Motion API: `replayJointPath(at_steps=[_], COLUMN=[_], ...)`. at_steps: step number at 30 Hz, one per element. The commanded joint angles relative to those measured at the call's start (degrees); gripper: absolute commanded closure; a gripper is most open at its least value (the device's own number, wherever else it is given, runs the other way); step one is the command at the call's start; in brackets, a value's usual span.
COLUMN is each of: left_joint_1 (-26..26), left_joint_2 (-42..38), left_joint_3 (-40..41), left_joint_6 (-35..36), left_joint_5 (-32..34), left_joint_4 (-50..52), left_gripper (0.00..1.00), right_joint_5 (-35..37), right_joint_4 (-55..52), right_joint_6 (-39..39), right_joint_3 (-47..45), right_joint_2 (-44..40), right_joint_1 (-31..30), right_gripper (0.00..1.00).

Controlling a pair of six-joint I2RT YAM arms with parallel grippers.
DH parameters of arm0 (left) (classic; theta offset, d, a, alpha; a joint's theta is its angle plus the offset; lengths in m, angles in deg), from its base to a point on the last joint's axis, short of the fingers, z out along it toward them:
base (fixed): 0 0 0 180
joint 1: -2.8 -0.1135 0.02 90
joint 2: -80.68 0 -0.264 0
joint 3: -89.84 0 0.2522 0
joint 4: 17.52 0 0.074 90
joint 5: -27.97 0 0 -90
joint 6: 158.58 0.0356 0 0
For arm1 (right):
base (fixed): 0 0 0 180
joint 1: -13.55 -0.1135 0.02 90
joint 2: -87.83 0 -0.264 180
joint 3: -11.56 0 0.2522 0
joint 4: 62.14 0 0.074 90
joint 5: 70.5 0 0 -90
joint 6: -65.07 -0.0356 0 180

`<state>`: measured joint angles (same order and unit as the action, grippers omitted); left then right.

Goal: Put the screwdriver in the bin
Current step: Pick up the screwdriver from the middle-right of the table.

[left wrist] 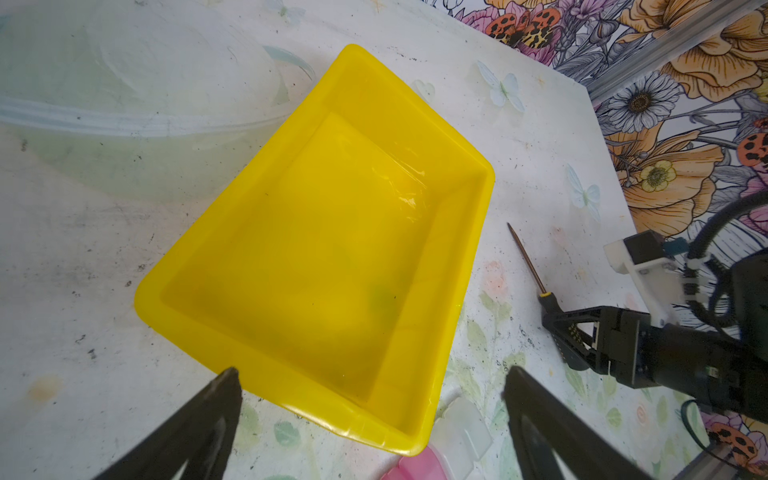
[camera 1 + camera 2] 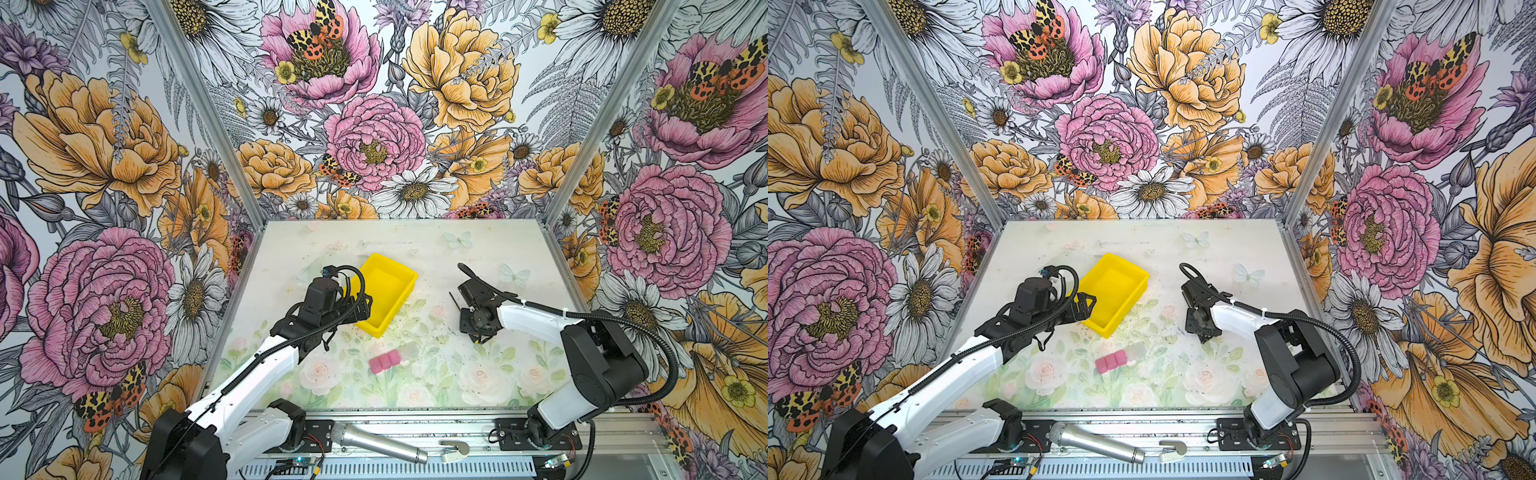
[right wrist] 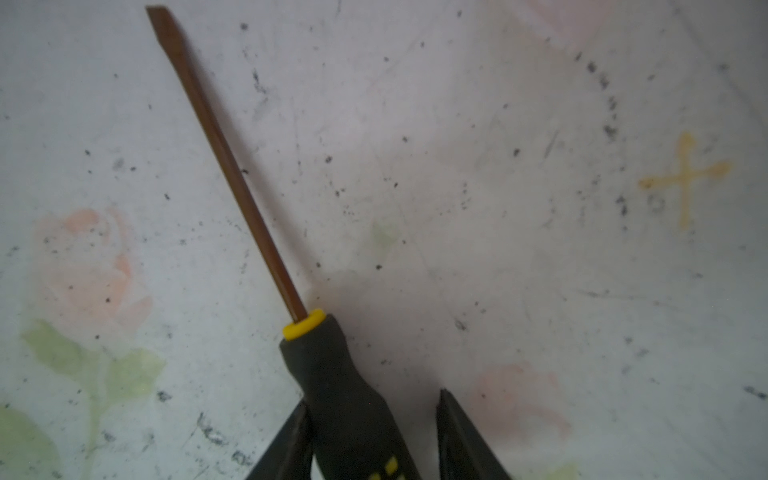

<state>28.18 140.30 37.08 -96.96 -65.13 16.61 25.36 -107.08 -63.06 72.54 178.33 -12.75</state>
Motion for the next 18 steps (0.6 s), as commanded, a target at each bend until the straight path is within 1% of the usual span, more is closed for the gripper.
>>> replayJointPath(at_steps=[1,14,16,18], left_joint_1=[0.55,0.56,0.63,0.61], left_joint_2=[-0.11,-0.11,-0.29,-0.38], left_joint_3=[0.49,0.51,0.59,0.78], left_joint_6=[-0.07,0.3,0.26,0.21], left_joint_5=[-0.08,-0.45,-0.43,-0.36], left_joint_4=[-0.94,-0.94,-0.94,-0.94], left_gripper=[0.01,0.01,0.01,0.01], right_joint_5=[-1.25,-2.48,-2.59,-2.53], right_joint_4=[-1.16,-1.27,-1.25,-1.25], right_joint_6=[-0.28,-0.43,-0.58,-0.73], right_joint_3=[-1.42,-2.81,-3.34,-4.02], right_joint_2=[-1.33,-3.07,-4.04,-4.79], right_joint_1=[-0.47,-1.12,-1.29,-1.43], right_gripper=[0.53,0.55,0.54,0.5])
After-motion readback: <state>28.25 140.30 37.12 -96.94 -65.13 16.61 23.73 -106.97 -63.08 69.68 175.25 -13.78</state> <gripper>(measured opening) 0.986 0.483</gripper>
